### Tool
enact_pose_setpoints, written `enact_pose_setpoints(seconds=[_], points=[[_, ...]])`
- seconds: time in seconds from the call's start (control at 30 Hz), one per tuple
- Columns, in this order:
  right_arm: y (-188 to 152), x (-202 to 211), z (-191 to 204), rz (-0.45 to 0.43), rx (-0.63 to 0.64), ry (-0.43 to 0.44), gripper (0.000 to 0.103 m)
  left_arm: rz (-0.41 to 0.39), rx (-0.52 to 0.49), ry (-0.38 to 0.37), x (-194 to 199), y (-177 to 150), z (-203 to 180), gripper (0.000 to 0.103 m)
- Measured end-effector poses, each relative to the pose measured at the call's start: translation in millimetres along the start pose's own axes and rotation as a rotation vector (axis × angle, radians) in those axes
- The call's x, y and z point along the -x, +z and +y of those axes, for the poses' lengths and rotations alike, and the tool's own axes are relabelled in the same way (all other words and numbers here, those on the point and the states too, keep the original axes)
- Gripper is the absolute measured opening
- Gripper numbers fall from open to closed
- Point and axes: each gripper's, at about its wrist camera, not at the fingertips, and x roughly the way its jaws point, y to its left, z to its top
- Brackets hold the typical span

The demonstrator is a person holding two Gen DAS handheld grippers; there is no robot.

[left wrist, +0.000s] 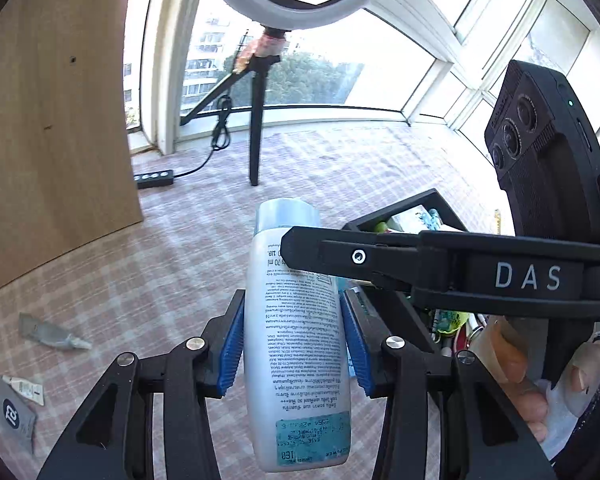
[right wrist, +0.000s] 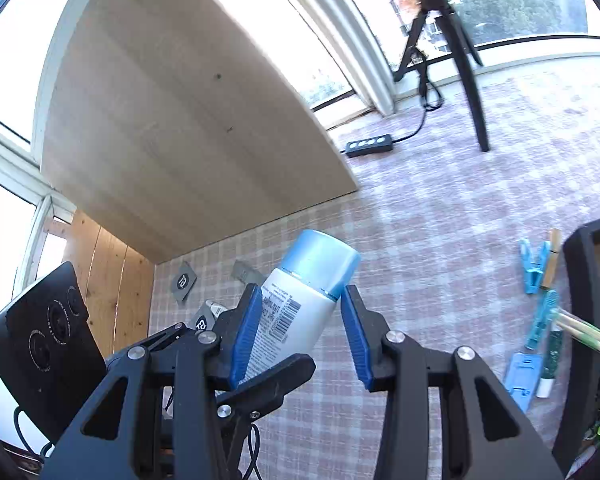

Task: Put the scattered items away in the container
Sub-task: 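Carry the bottle with the left tool into the black tray and release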

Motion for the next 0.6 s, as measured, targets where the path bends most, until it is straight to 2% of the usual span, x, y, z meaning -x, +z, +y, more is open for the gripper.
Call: enact_pose_setpoints(seconds=[0.27,0.43,0.6], points=[[-24.0,126.6,-114.4,-0.163,-0.179,-0.117,0.041,0.084,-0.158,-0.173,-64.2,16.0,-143.9,0.043],[-37.6,191.2,-171.8,-0.239,-0.258,-0.214,0.041,0.129,-0.240,-0.231,-94.2,25.0,-217.5,0.043],[-47.7,235.8,-211.6,-0.282,-0.289,-0.314,0.042,0.158,-0.281,-0.269,-112.2,25.8,-269.8,0.043]])
